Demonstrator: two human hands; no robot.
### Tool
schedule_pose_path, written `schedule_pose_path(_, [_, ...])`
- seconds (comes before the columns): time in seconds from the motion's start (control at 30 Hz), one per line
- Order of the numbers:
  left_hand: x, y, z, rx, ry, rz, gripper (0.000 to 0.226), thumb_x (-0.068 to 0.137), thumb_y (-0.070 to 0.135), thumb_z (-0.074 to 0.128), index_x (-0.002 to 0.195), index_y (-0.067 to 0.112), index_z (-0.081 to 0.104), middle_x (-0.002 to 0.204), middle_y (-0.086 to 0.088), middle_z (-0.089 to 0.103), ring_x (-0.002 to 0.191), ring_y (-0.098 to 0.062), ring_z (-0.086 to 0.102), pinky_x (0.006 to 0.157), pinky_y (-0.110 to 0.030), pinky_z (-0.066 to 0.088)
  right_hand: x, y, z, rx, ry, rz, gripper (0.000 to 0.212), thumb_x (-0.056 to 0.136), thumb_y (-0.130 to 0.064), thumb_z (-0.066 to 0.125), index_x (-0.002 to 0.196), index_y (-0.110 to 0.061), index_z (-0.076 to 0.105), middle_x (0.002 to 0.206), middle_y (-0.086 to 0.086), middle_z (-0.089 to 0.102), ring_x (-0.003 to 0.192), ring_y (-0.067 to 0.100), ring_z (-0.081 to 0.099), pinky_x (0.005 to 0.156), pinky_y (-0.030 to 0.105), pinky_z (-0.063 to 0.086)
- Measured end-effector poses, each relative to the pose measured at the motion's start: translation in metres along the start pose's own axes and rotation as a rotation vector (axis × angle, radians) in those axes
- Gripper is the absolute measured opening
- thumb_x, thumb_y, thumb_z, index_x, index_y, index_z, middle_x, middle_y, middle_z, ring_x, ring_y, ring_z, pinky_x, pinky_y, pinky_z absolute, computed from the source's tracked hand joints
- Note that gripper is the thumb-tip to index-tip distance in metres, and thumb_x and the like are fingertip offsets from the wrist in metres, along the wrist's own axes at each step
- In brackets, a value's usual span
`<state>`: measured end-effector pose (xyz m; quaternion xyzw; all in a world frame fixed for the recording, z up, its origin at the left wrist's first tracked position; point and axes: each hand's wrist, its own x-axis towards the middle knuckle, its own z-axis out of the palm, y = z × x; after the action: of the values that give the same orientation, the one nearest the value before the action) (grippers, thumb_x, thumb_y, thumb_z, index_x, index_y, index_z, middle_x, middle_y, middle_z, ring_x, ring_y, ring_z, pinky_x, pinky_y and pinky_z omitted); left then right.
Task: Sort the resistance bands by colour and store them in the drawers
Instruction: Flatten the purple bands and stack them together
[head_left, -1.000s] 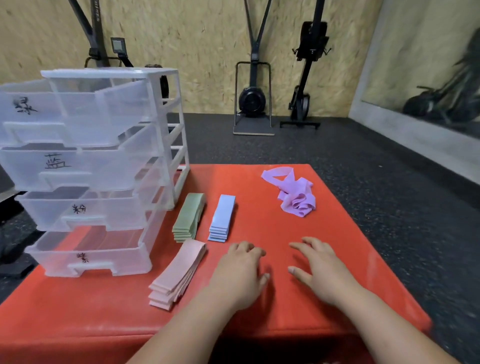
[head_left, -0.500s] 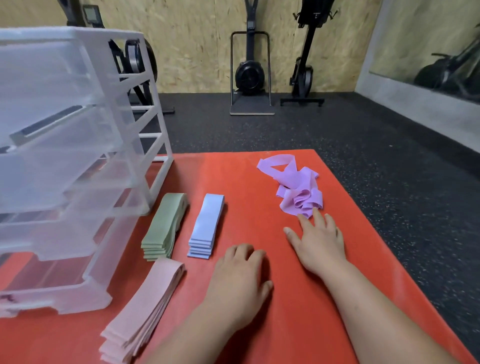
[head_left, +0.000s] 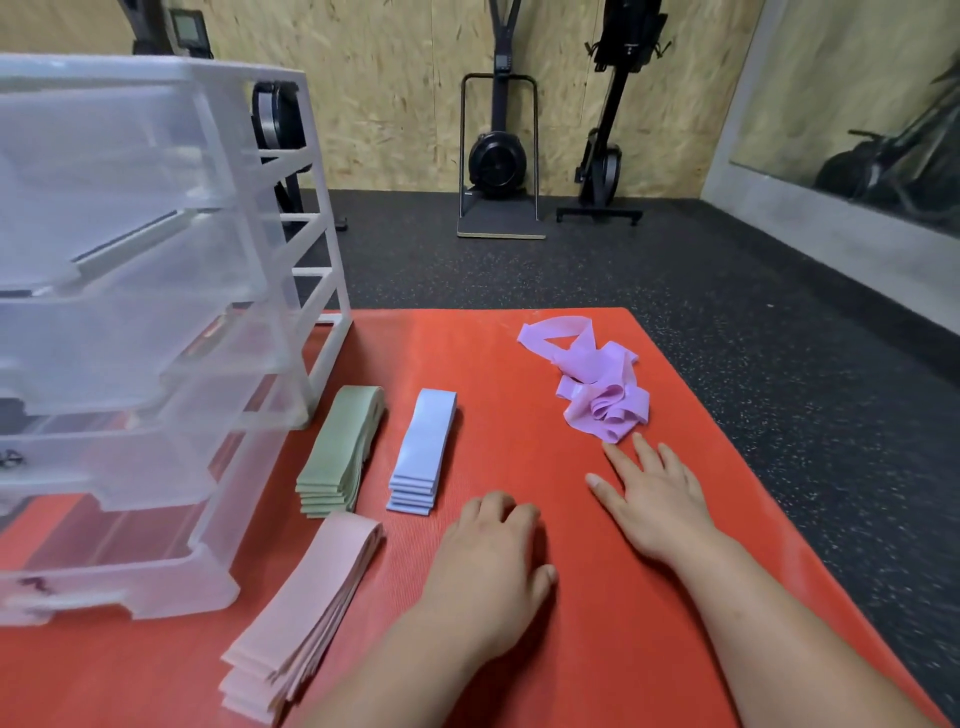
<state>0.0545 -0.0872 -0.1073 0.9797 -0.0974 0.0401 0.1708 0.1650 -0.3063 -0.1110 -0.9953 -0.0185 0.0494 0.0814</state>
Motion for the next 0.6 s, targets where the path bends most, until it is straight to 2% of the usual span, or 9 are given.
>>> schedule_pose_path(0.17, [-0.021, -0.016, 0.013, -0.042, 0.018, 0.057, 0.065, 0.099, 0.062, 0.049, 0.155, 0.032, 0.037, 0.166, 0.006, 0.029, 0.155, -0.017, 0.024, 0.128, -0.034, 0.021, 0.010, -0.019, 0.000, 0.008, 0.032, 0.002, 0.071, 0.097, -0.078, 0.021, 0.159, -0.046, 0.026, 0.174, 0.007, 0.007, 0.159, 0.034, 0.008, 0.128, 0.053, 0.011])
schedule_pose_path(0.23, [-0.025, -0.021, 0.016, -0.047, 0.023, 0.084, 0.065, 0.099, 0.065, 0.043, 0.155, 0.033, 0.037, 0.170, 0.007, 0.023, 0.159, -0.015, 0.017, 0.130, -0.032, 0.015, 0.016, -0.022, 0.004, -0.008, 0.032, 0.018, 0.075, 0.097, -0.077, 0.021, 0.161, -0.037, 0.026, 0.174, 0.004, 0.011, 0.158, 0.033, 0.010, 0.127, 0.053, 0.013])
schedule_pose_path(0.33, [-0.026, -0.023, 0.017, -0.043, 0.019, 0.088, 0.063, 0.099, 0.064, 0.040, 0.153, 0.033, 0.040, 0.171, 0.006, 0.024, 0.159, -0.016, 0.017, 0.131, -0.032, 0.015, 0.017, -0.017, 0.012, 0.000, 0.132, 0.016, 0.079, 0.100, -0.071, 0.029, 0.159, -0.018, 0.033, 0.168, 0.001, 0.028, 0.155, 0.028, 0.022, 0.125, 0.050, 0.022])
schedule_pose_path(0.43, [-0.024, -0.020, 0.014, -0.016, 0.012, 0.082, 0.060, 0.099, 0.062, 0.042, 0.152, 0.032, 0.041, 0.170, 0.004, 0.026, 0.158, -0.019, 0.019, 0.130, -0.034, 0.017, 0.007, -0.014, 0.007, 0.123, 0.172, -0.030, 0.067, 0.103, -0.060, 0.038, 0.150, -0.013, 0.045, 0.156, 0.005, 0.046, 0.146, 0.029, 0.038, 0.119, 0.047, 0.034])
schedule_pose_path(0.5, [-0.024, -0.015, 0.012, -0.012, -0.001, 0.070, 0.059, 0.100, 0.058, 0.046, 0.152, 0.031, 0.040, 0.169, 0.003, 0.026, 0.158, -0.020, 0.020, 0.130, -0.035, 0.017, -0.006, -0.017, -0.006, 0.280, 0.173, -0.109, 0.054, 0.105, -0.050, 0.047, 0.145, -0.015, 0.055, 0.148, 0.005, 0.056, 0.138, 0.027, 0.049, 0.112, 0.039, 0.040])
schedule_pose_path(0.6, [-0.029, -0.009, 0.006, -0.013, -0.031, 0.070, 0.059, 0.100, 0.055, 0.051, 0.153, 0.030, 0.040, 0.166, 0.002, 0.030, 0.156, -0.022, 0.025, 0.129, -0.034, 0.019, -0.042, -0.026, -0.030, 0.491, 0.231, -0.237, 0.028, 0.103, -0.039, 0.060, 0.126, -0.030, 0.073, 0.129, -0.014, 0.071, 0.122, 0.009, 0.063, 0.096, 0.022, 0.043])
